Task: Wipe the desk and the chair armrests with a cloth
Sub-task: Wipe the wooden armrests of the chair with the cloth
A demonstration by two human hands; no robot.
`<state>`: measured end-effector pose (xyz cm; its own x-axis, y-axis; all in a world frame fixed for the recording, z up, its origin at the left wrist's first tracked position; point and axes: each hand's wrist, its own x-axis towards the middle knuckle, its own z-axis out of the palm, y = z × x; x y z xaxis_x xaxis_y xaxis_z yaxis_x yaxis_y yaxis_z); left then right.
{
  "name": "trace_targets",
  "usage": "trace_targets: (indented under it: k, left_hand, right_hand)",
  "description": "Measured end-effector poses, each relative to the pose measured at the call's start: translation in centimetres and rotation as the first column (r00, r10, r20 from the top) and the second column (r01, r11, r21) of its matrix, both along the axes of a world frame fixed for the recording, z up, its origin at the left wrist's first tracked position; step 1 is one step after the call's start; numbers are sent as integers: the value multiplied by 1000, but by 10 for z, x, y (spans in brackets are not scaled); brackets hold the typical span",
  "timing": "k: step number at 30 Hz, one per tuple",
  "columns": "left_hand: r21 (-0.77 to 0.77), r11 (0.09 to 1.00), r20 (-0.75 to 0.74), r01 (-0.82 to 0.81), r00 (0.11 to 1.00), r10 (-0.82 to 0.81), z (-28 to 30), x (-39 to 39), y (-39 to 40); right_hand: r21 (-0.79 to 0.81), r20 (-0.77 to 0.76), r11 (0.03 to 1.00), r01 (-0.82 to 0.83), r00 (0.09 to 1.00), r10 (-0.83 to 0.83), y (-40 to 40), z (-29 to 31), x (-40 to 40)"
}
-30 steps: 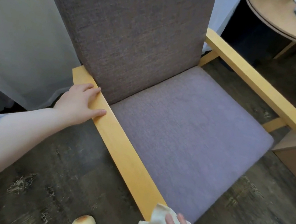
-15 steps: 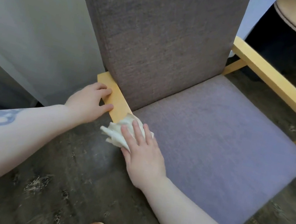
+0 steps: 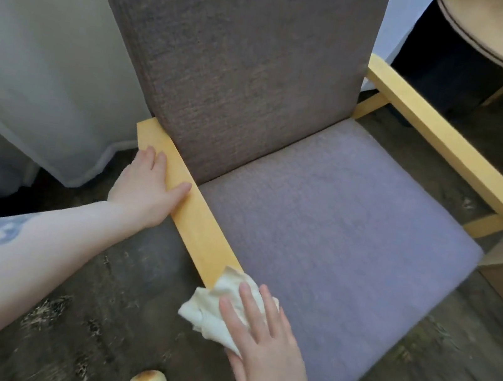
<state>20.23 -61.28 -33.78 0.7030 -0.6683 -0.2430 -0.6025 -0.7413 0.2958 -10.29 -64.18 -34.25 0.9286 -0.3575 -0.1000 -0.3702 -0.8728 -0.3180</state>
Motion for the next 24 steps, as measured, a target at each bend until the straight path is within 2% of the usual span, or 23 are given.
trace_targets:
  k: [4, 8, 12, 15, 19, 24]
  left_hand:
    - [45, 997, -41, -59, 997, 60, 0, -15, -7]
    - [89, 996, 25, -28, 999, 26, 5, -14, -11]
    - [101, 995, 105, -7, 995, -4, 12, -10, -9]
    - [118, 993, 120, 15, 992, -29, 16, -1, -6]
    - [24, 1000, 77, -8, 997, 6, 16, 20, 0]
    - [23, 997, 100, 69, 992, -71, 6, 26, 9]
  right_hand:
    - [-12, -57, 991, 131, 990, -131, 13, 5, -51]
    - [-63, -60, 991, 120, 990, -124, 10, 0, -45]
    - [117, -68, 986, 122, 991, -115, 1, 0, 18]
    - [66, -4, 997, 48, 999, -48, -11, -14, 91]
    - [42, -60, 997, 69, 996, -66, -32, -17, 177]
    - [41, -81, 993, -110, 990, 114, -18, -10, 175]
